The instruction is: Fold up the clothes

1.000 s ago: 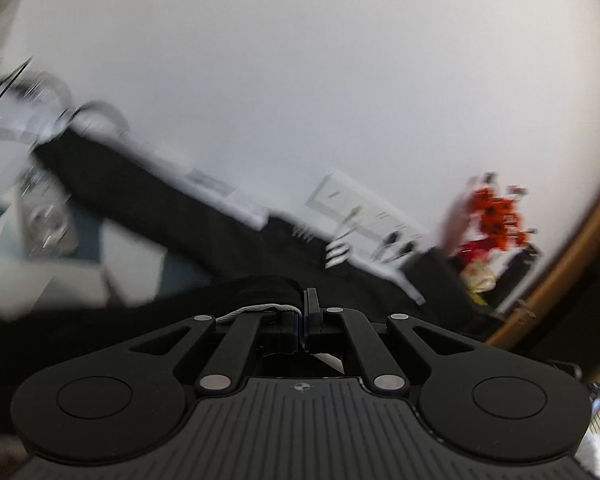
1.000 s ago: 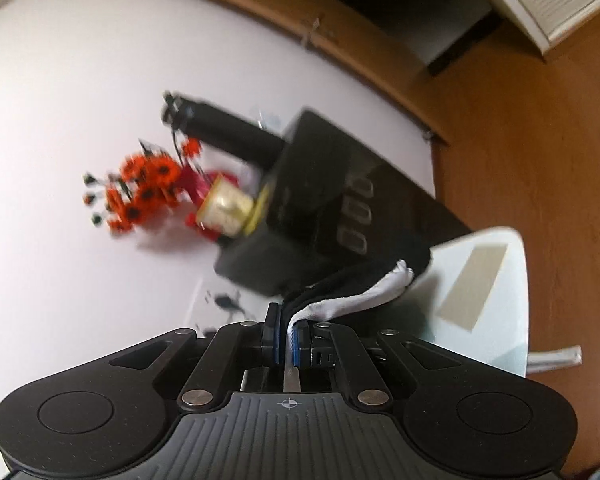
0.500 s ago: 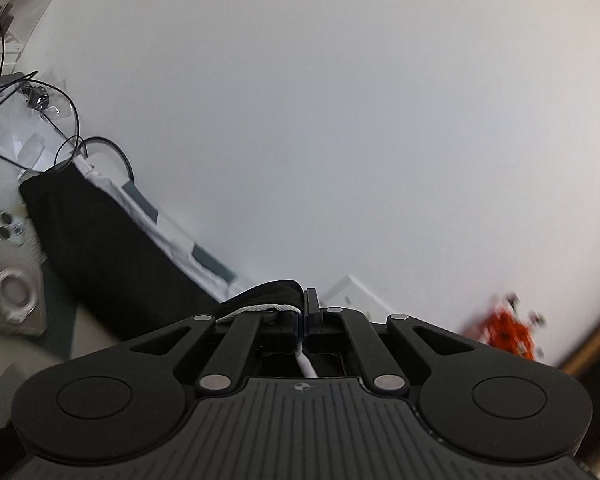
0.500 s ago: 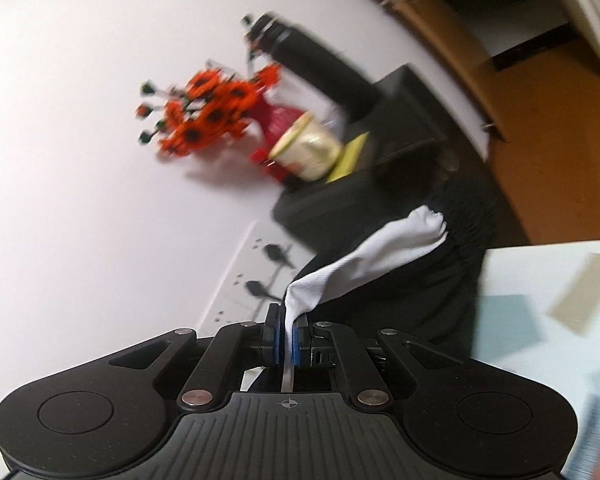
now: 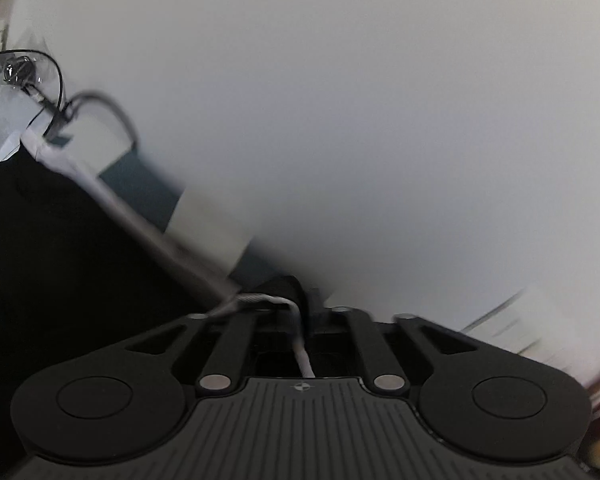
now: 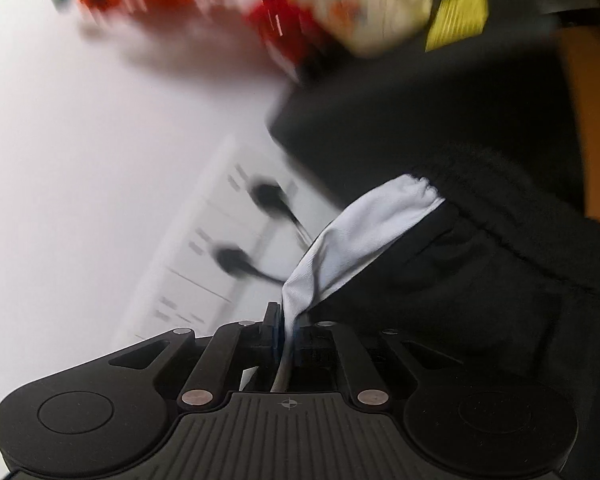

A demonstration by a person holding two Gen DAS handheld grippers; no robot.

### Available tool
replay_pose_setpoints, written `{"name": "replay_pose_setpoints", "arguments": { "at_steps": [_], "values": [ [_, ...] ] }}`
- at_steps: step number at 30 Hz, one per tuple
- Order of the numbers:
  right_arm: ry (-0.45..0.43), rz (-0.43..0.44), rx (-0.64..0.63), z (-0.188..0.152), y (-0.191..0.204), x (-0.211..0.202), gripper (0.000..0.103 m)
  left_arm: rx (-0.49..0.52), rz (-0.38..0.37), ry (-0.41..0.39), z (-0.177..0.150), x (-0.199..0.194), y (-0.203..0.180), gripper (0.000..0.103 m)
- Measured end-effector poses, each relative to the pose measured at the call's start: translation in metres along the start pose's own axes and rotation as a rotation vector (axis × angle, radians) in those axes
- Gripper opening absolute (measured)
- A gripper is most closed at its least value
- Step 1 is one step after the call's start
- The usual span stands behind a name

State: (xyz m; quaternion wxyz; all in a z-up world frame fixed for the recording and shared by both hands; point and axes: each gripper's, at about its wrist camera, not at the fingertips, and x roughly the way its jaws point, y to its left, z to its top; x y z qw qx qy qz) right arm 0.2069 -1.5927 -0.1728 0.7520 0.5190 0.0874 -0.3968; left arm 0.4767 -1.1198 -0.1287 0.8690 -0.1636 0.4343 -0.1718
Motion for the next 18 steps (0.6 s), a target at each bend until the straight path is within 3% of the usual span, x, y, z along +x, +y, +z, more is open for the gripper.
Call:
{"name": "replay_pose_setpoints", "arguments": {
  "at_steps": [1,2,4,6,10,14,18],
  "values": [
    [0.042,-0.033,-0.01,-0.002,-0.002,0.015,0.033,0.035,0.056,0.059,-0.005,0.011,-0.003,0.043],
    [0.079,-0.053,-0.004,-0.005,-0.005,0.021,0.05,0.058,0.069,0.093,-0.012,0.015,-0.004,0.047],
    [0.11,-0.045,0.034,-0.011,-0.013,0.017,0.054,0.098,0.015,0.102,-0.024,0.008,-0.006,0.059],
    [0.124,0.003,0.068,-0.018,-0.021,-0.004,0.067,0.193,-0.033,0.105,-0.041,-0.008,-0.011,0.066],
    [0.088,0.019,0.111,-0.041,-0.046,-0.079,0.078,0.435,-0.136,0.119,-0.083,-0.043,-0.02,0.07],
    [0.043,-0.115,0.055,-0.073,-0.076,-0.143,0.08,0.687,-0.26,0.193,-0.134,-0.069,-0.021,0.073],
    [0.113,-0.187,0.071,-0.104,-0.095,-0.15,0.079,0.96,-0.179,0.21,-0.178,-0.066,-0.018,0.074]
  ]
}}
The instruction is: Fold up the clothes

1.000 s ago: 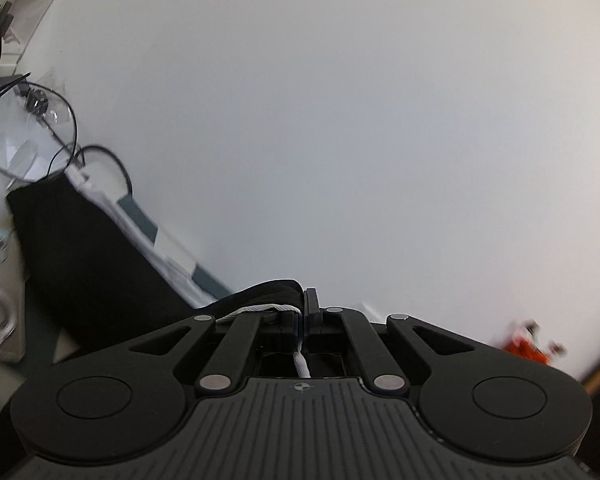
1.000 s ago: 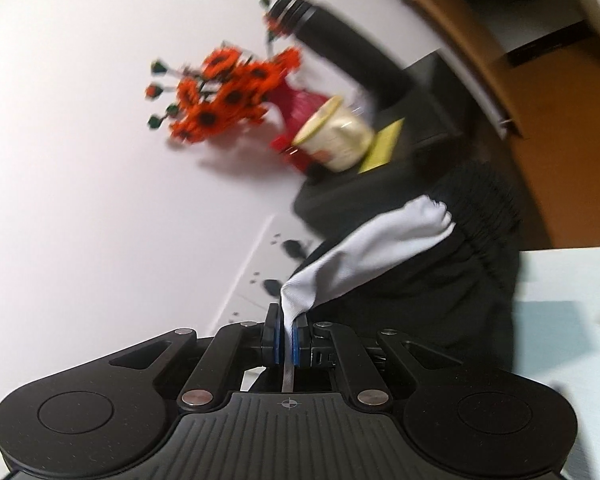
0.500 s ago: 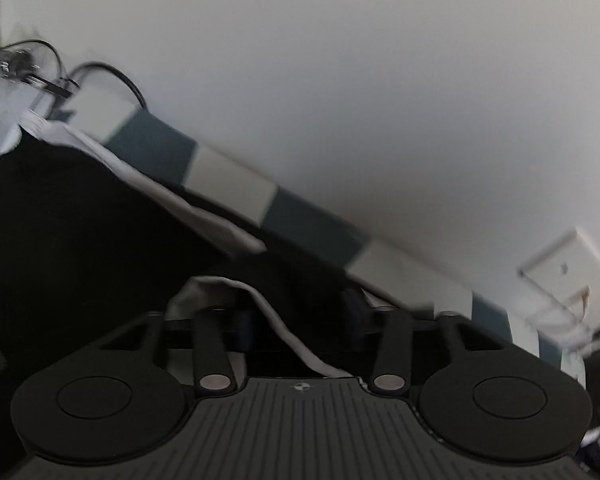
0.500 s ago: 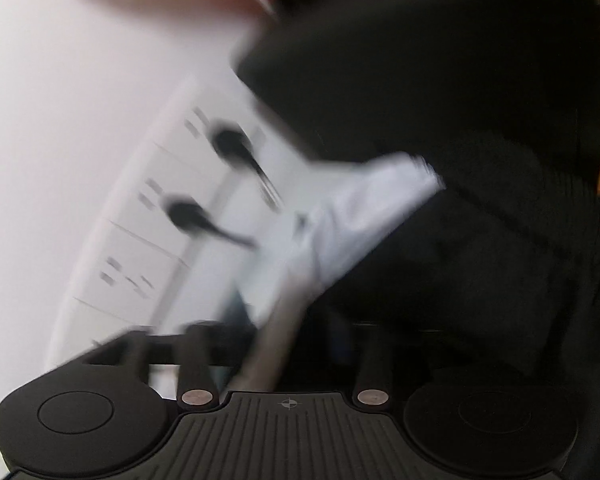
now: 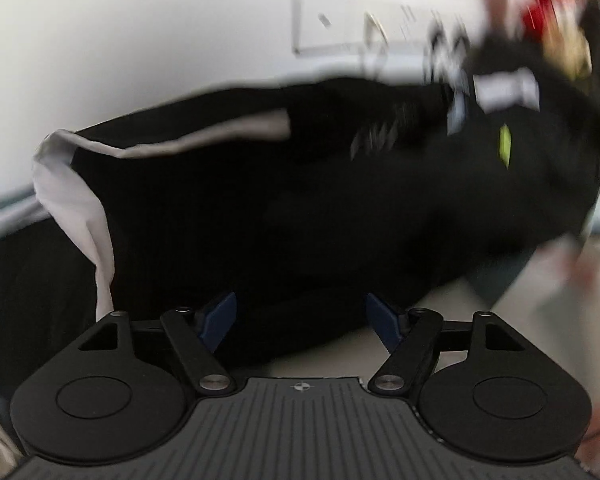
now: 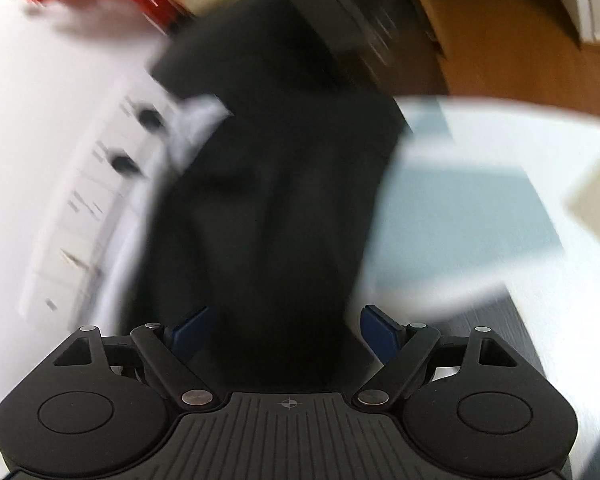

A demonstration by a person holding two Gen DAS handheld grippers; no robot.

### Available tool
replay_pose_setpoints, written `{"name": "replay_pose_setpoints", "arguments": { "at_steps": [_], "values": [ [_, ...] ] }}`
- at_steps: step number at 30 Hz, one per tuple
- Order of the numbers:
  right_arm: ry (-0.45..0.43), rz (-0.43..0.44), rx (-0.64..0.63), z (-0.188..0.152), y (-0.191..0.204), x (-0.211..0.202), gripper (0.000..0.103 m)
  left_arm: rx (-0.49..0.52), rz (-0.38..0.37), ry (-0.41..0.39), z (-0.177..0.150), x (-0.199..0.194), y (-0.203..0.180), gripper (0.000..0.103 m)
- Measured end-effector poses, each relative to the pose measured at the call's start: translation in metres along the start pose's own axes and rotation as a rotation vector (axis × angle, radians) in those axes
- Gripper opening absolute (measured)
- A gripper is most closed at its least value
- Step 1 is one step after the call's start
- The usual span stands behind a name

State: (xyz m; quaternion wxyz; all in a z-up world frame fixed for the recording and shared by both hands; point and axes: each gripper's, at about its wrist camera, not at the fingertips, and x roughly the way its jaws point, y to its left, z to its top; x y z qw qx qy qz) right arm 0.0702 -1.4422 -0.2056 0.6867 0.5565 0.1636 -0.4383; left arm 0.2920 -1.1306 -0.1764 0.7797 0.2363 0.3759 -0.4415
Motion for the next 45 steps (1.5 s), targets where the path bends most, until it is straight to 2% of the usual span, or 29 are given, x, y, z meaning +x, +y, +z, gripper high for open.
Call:
{"name": "replay_pose_setpoints", "arguments": {
  "at_steps": [2,3,5,6,7,8,9,11,13,17,20,21,22,24,25,26,27,29,33,37,41,45],
  "values": [
    [0.018,-0.018,-0.001,-0.012,-0.003,0.005,0.085,0.105,0.043,0.004,-0.01,0.009,-0.011,0.074],
    [-0.004,-0.009,-0.031,-0.018,0.001,0.006,0.084,0.135,0.049,0.008,-0.012,0.013,-0.014,0.074],
    [0.019,-0.001,-0.085,-0.025,0.014,0.017,0.077,0.185,0.047,0.023,-0.014,0.021,-0.021,0.073],
    [0.014,0.007,-0.109,-0.027,0.018,0.021,0.063,0.199,0.028,0.023,-0.014,0.02,-0.026,0.066],
    [0.014,0.023,-0.136,-0.026,0.022,0.025,0.049,0.212,0.009,0.023,-0.013,0.02,-0.03,0.053],
    [0.022,0.034,-0.153,-0.024,0.024,0.03,0.02,0.216,-0.011,0.032,-0.012,0.02,-0.034,0.046],
    [0.047,0.035,-0.139,-0.017,0.023,0.038,0.008,0.219,-0.032,0.041,-0.01,0.02,-0.037,0.038],
    [0.066,0.042,-0.067,0.002,0.016,0.047,0.007,0.216,-0.048,0.042,-0.01,0.021,-0.045,0.038],
    [0.06,0.042,-0.012,0.017,0.005,0.047,0.006,0.198,-0.078,0.042,-0.009,0.022,-0.052,0.037],
    [-0.058,-0.022,-0.067,0.044,-0.005,0.034,0.005,0.134,-0.17,0.035,-0.008,0.022,-0.069,0.04],
    [-0.103,-0.068,-0.064,0.058,-0.013,0.034,0.005,0.072,-0.317,0.026,-0.008,0.014,-0.076,0.041],
    [-0.134,-0.088,-0.074,0.06,-0.012,0.034,0.005,0.05,-0.37,0.023,-0.008,0.011,-0.077,0.046],
    [-0.175,-0.11,-0.09,0.06,-0.012,0.031,0.005,0.04,-0.408,0.015,-0.006,0.007,-0.078,0.054],
    [-0.216,-0.148,-0.101,0.055,-0.01,0.027,0.01,0.033,-0.405,-0.02,-0.006,-0.006,-0.077,0.069],
    [-0.221,-0.164,-0.098,0.052,-0.01,0.025,0.016,0.028,-0.388,-0.039,-0.004,-0.013,-0.072,0.072],
    [-0.209,-0.176,-0.084,0.048,-0.009,0.022,0.037,0.013,-0.37,-0.06,-0.009,-0.022,-0.067,0.072],
    [-0.196,-0.179,-0.071,0.043,-0.009,0.019,0.051,-0.015,-0.36,-0.07,-0.011,-0.027,-0.059,0.072],
    [-0.164,-0.134,-0.058,0.027,-0.011,0.007,0.051,-0.083,-0.333,-0.092,-0.021,-0.047,-0.035,0.072],
    [-0.103,-0.066,-0.075,-0.022,-0.007,-0.024,0.053,-0.261,-0.218,-0.142,-0.046,-0.077,0.018,0.075],
    [0.008,-0.002,-0.121,-0.072,0.008,-0.031,0.053,-0.586,-0.088,-0.16,-0.096,-0.1,0.099,0.075],
    [0.12,0.046,-0.137,-0.118,0.021,-0.027,0.053,-0.966,-0.015,-0.207,-0.148,-0.109,0.187,0.073],
    [0.212,0.1,-0.089,-0.157,0.029,-0.022,0.054,-1.077,0.011,-0.245,-0.152,-0.09,0.231,0.073]
  ]
}}
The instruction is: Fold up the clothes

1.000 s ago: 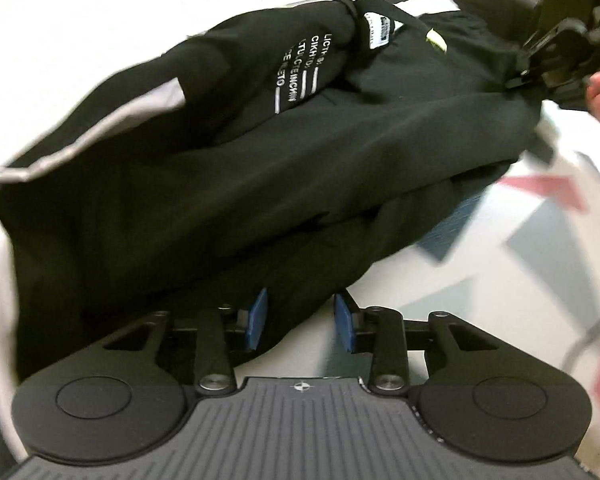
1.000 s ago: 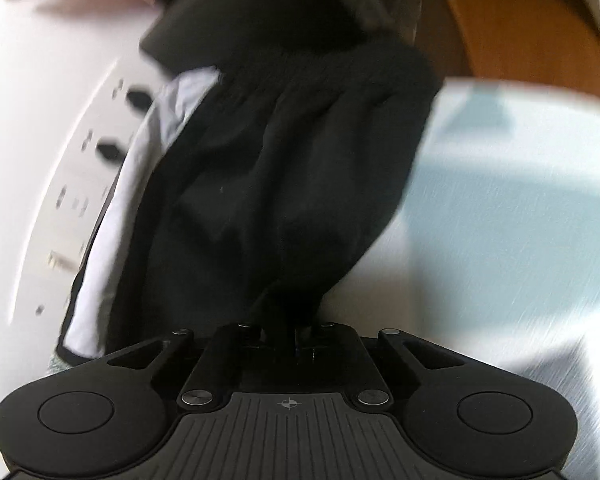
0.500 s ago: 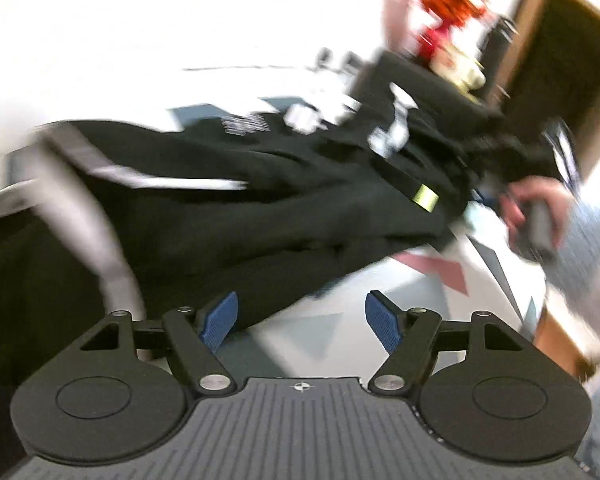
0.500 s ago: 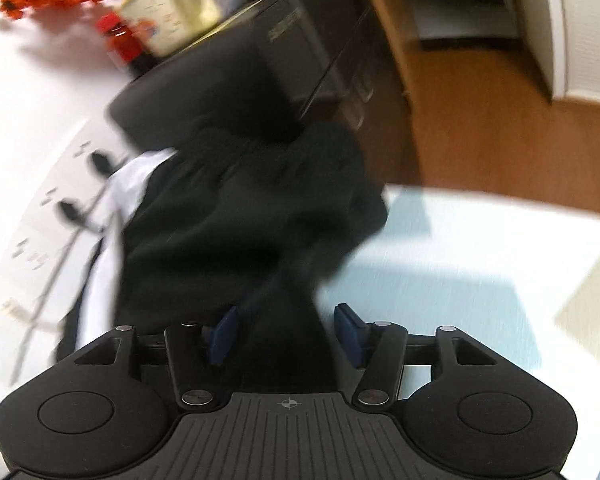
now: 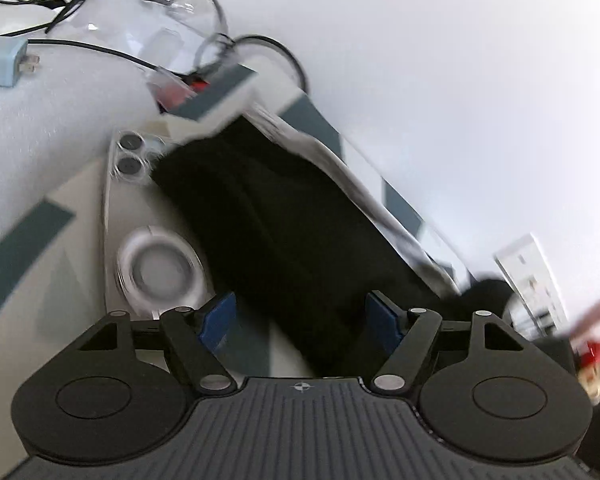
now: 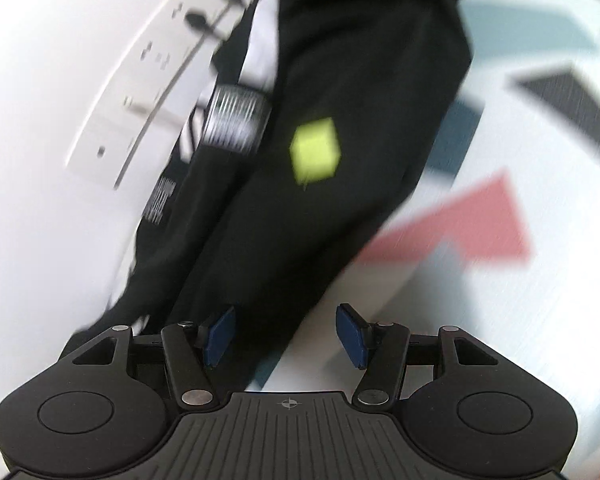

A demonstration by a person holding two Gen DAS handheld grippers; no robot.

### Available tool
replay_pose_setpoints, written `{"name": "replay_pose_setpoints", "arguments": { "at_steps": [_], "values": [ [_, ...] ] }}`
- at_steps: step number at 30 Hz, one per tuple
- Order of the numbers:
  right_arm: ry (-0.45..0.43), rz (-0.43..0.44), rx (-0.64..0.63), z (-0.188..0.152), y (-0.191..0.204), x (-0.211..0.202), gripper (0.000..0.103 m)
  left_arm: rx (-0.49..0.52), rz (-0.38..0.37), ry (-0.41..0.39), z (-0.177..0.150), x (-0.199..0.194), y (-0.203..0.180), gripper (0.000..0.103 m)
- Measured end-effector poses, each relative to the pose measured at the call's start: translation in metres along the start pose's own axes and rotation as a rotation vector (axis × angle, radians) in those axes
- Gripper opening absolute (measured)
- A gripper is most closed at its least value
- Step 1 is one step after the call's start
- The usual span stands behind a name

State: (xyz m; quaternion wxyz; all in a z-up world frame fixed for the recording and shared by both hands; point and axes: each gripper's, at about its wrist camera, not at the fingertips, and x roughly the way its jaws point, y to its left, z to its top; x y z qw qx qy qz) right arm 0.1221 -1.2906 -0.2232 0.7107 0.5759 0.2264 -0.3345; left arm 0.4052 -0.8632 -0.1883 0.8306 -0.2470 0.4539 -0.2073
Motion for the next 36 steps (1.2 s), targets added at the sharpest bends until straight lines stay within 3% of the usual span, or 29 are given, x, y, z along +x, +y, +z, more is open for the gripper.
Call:
{"name": "replay_pose_setpoints", "arguments": {
  "at_steps": [3,8,17,18,19,20,22,23,24,27,36],
  "values": [
    [0.028,0.024,-0.011,-0.016,0.012,0.014,0.057,-0.016,0.045,0.0,0.02,0.026,0.004,0.073],
    [0.062,0.047,-0.041,-0.036,0.034,0.028,0.061,-0.056,0.056,0.045,0.033,0.061,0.005,0.073],
    [0.068,0.061,-0.08,-0.038,0.061,0.054,0.062,-0.135,0.068,-0.006,0.039,0.068,0.011,0.075],
    [0.065,0.063,-0.087,-0.038,0.062,0.055,0.064,-0.153,0.075,-0.006,0.041,0.069,0.014,0.065],
    [0.059,0.064,-0.094,-0.038,0.064,0.058,0.064,-0.171,0.083,-0.007,0.044,0.069,0.016,0.022],
    [0.054,0.064,-0.1,-0.038,0.066,0.06,0.063,-0.189,0.09,-0.007,0.046,0.07,0.019,0.006],
    [0.053,0.053,-0.109,-0.037,0.068,0.065,0.041,-0.202,0.094,-0.011,0.045,0.066,0.025,0.006],
    [0.068,0.035,-0.108,-0.035,0.067,0.067,0.012,-0.191,0.094,-0.028,0.043,0.061,0.026,0.006],
    [0.08,0.022,-0.101,-0.034,0.065,0.069,0.005,-0.15,0.103,-0.041,0.041,0.055,0.022,0.006],
    [0.079,0.017,-0.074,-0.031,0.056,0.062,0.004,-0.081,0.099,-0.044,0.027,0.03,0.017,0.006],
    [0.117,-0.023,-0.081,-0.024,0.033,0.026,0.005,-0.031,0.089,-0.027,-0.038,-0.056,0.042,0.009]
  ]
}}
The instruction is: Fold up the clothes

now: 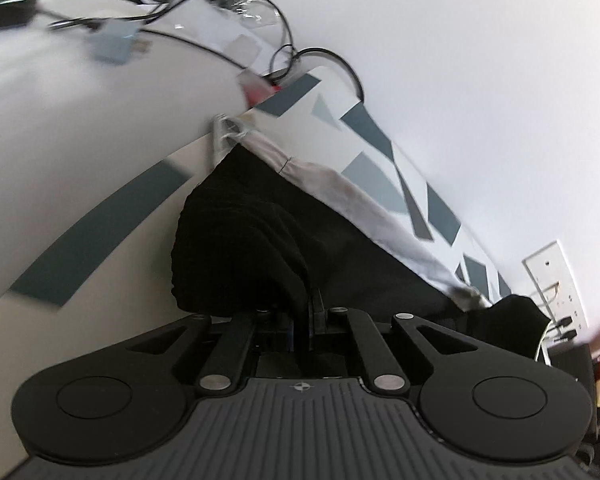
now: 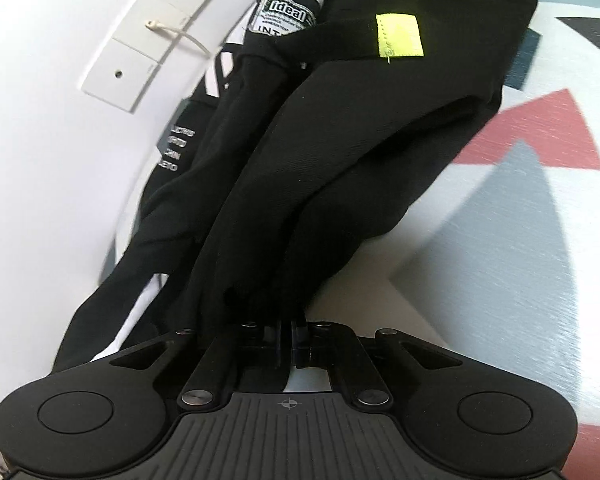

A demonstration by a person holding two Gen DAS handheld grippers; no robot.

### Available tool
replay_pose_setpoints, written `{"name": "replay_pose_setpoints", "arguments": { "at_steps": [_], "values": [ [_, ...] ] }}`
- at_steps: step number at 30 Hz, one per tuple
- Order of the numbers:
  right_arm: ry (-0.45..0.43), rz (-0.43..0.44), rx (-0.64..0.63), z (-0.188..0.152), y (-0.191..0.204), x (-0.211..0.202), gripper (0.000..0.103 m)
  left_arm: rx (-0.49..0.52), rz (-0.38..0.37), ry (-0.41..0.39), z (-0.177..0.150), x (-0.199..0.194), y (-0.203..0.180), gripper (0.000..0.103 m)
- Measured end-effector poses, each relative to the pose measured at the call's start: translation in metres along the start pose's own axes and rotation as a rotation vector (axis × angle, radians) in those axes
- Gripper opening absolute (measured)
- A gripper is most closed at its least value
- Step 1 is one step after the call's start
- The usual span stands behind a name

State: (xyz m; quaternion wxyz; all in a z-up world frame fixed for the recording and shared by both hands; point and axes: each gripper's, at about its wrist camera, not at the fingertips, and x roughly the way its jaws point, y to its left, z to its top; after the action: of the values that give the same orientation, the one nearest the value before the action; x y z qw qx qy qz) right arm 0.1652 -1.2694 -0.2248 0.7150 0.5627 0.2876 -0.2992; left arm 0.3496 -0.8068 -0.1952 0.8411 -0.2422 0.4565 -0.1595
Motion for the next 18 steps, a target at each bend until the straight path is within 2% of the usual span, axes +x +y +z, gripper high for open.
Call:
{"name": "replay_pose_setpoints", "arguments": {
  "at_steps": [2,4,5,7,10,13,18],
  "values": [
    [0.019,-0.018,-0.03,-0.003,0.0,-0.002,0.012,0.048,0.036,0.024,-0.005,-0.004,0.005,0.017],
    [0.041,-0.019,-0.067,-0.007,0.005,-0.006,0.029,0.099,0.057,0.043,-0.006,-0.01,0.003,0.04],
    [0.053,-0.019,-0.101,-0.008,0.011,-0.009,0.034,0.125,0.067,0.053,-0.007,-0.014,0.002,0.044],
    [0.069,-0.023,-0.193,-0.013,0.025,-0.018,0.039,0.197,0.036,0.016,-0.011,-0.032,-0.001,0.067],
    [0.069,0.007,-0.307,-0.021,0.047,-0.035,0.046,0.327,0.018,-0.017,-0.022,-0.054,-0.012,0.069],
    [0.096,0.077,-0.386,-0.029,0.067,-0.046,0.049,0.458,-0.02,0.019,-0.046,-0.065,-0.026,0.072],
    [0.149,0.161,-0.513,-0.047,0.101,-0.044,0.05,0.626,-0.094,0.173,-0.1,-0.051,-0.051,0.072]
  ]
}}
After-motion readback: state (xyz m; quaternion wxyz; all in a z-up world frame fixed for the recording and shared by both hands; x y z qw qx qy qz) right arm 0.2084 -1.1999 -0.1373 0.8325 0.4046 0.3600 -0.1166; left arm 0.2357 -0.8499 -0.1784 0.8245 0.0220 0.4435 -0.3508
